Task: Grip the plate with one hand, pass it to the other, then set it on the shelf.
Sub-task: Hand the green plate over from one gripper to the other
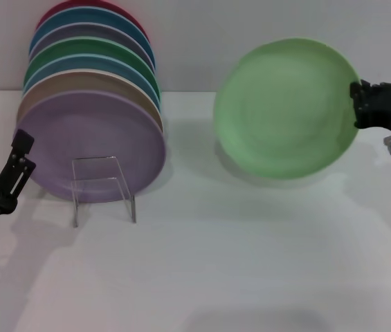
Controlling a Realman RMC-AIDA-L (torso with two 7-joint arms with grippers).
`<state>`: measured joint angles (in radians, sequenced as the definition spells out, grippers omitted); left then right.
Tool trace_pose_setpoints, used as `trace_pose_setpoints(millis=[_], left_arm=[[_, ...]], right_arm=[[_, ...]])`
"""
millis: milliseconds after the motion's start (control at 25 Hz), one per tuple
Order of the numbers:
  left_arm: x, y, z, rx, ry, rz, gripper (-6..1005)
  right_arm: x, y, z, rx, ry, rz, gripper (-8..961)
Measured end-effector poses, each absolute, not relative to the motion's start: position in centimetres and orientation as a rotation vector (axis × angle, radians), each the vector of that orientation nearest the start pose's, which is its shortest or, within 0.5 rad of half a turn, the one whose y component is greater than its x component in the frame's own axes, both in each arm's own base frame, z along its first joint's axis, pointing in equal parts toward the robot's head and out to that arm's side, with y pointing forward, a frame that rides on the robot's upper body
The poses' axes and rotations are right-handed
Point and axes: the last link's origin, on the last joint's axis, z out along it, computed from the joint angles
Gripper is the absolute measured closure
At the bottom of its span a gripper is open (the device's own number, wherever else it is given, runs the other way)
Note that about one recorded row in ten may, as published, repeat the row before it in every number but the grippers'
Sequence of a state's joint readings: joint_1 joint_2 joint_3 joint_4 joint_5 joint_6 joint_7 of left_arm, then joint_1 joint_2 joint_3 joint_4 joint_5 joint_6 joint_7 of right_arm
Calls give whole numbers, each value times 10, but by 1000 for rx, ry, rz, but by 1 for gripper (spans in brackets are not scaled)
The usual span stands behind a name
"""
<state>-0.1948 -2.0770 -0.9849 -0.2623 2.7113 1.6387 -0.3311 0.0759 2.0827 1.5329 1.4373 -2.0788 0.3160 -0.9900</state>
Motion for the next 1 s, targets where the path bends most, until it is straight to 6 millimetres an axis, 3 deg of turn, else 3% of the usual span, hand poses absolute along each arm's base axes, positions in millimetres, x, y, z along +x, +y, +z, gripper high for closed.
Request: trace_pose_setpoints(millis=[280,720,1000], left_arm=[[-298,242,-5,-1632,-366,-1175,205],[-292,241,-14,-1687,-371,-1192,206],[-286,240,-19,-1718,-366,-1213,207]], right_arm=[[215,349,15,-1782,396,345,935],[214,335,-18,-1644,322,387,935],[214,313,-35,-1539,279,533,936]])
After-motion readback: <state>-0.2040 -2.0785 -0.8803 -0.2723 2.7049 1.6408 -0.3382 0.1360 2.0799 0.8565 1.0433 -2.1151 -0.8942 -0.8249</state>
